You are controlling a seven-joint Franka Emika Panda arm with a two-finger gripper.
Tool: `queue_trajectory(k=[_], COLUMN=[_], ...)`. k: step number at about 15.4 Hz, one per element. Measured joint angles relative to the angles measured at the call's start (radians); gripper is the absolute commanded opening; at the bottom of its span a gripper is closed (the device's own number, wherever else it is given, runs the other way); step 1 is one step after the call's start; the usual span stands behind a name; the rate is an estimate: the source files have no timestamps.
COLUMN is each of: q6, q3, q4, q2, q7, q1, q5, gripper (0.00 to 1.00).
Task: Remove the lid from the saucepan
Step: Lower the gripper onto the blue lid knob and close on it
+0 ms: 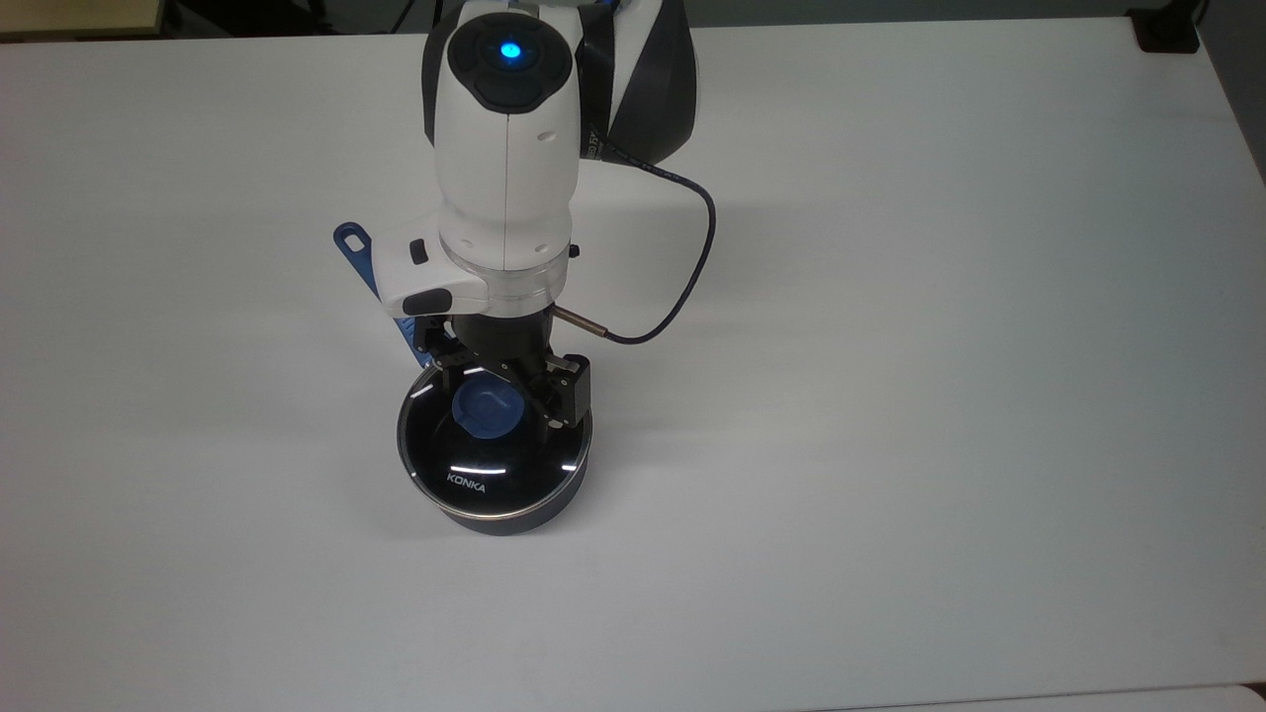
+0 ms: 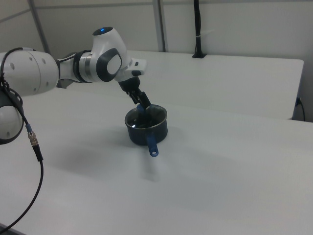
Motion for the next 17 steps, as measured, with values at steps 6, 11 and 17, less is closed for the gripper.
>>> queue_trajectory(k=[6, 11, 17], q6=[0.000, 0.000, 0.000], q3=[0.000, 0.000, -0.001], q4=[0.002, 0.003, 0.004], q2=[0.006, 0.007, 0.007], q7=[0.002, 0.003, 0.010], q1=[0.000, 0.000, 0.000], q5=[-0.028, -0.030, -0.032], gripper=[0.78, 0.66, 0.60])
